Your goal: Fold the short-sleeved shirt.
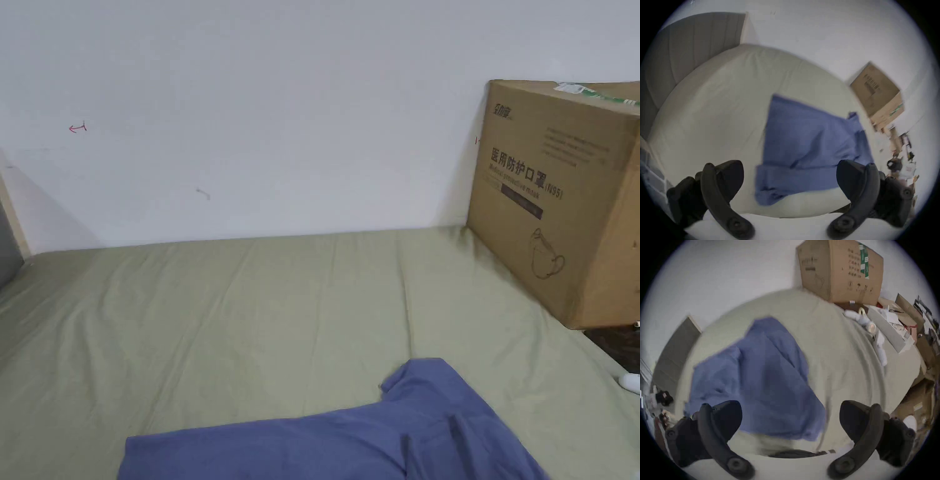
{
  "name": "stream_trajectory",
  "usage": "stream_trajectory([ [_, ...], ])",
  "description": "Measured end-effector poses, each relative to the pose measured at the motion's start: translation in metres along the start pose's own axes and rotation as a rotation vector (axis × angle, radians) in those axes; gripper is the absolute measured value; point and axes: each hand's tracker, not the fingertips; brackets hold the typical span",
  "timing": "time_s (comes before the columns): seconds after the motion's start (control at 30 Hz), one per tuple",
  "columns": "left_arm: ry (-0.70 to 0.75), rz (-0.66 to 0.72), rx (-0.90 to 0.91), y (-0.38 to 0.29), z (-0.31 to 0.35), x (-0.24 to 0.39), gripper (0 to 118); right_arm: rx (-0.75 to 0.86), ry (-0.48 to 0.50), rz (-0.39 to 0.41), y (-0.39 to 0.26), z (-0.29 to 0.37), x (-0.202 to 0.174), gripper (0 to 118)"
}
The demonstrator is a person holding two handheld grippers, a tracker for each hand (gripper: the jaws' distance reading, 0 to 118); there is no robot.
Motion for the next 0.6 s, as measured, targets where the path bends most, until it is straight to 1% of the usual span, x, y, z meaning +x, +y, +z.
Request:
stream_trajectory([
  [0.03, -0.009, -0.019, 0.053, -0.004, 0.008, 0.007, 116, 0.063, 0.032, -0.025, 0.008, 0.007, -0.008, 118],
  [0.07, -0.006, -0.063, 0.116, 0.007, 0.016, 0.023, 116, 0.127, 0.073, -0.041, 0.015, 0.022, -0.012, 118],
  [0.1, -0.004, -0.103, 0.171, 0.017, 0.023, 0.038, 116, 0.180, 0.100, -0.041, 0.023, 0.027, -0.021, 118],
  [0.13, 0.001, -0.134, 0.214, 0.026, 0.029, 0.052, 116, 0.212, 0.118, -0.027, 0.030, 0.031, -0.031, 118],
  [0.17, 0.008, -0.167, 0.254, 0.018, 0.030, 0.064, 117, 0.244, 0.130, -0.005, 0.038, 0.036, -0.040, 118],
  [0.2, -0.003, -0.180, 0.277, 0.024, 0.032, 0.075, 118, 0.262, 0.128, 0.009, 0.044, 0.040, -0.048, 118],
  [0.27, -0.065, -0.178, 0.300, 0.039, 0.034, 0.097, 117, 0.321, 0.143, 0.059, 0.054, 0.045, -0.071, 117],
  [0.3, -0.083, -0.174, 0.314, 0.033, 0.023, 0.087, 111, 0.369, 0.149, 0.082, 0.055, 0.047, -0.080, 116],
  [0.33, -0.099, -0.169, 0.328, 0.037, 0.022, 0.094, 96, 0.415, 0.143, 0.105, 0.057, 0.049, -0.088, 115],
  [0.37, -0.112, -0.167, 0.344, 0.041, 0.020, 0.101, 53, 0.458, 0.152, 0.119, 0.058, 0.051, -0.097, 108],
  [0.4, -0.104, -0.175, 0.350, 0.043, 0.017, 0.107, 7, 0.480, 0.178, 0.130, 0.060, 0.051, -0.103, 90],
  [0.43, -0.080, -0.189, 0.355, 0.037, 0.005, 0.109, 0, 0.498, 0.196, 0.139, 0.063, 0.050, -0.110, 47],
  [0.47, -0.079, -0.209, 0.386, 0.040, 0.000, 0.116, 0, 0.483, 0.194, 0.143, 0.069, 0.045, -0.116, 0],
  [0.5, -0.080, -0.219, 0.394, 0.043, -0.004, 0.121, 0, 0.486, 0.182, 0.148, 0.072, 0.046, -0.122, 0],
  [0.6, -0.066, -0.237, 0.451, 0.044, -0.009, 0.121, 0, 0.480, 0.191, 0.173, 0.083, 0.039, -0.136, 0],
])
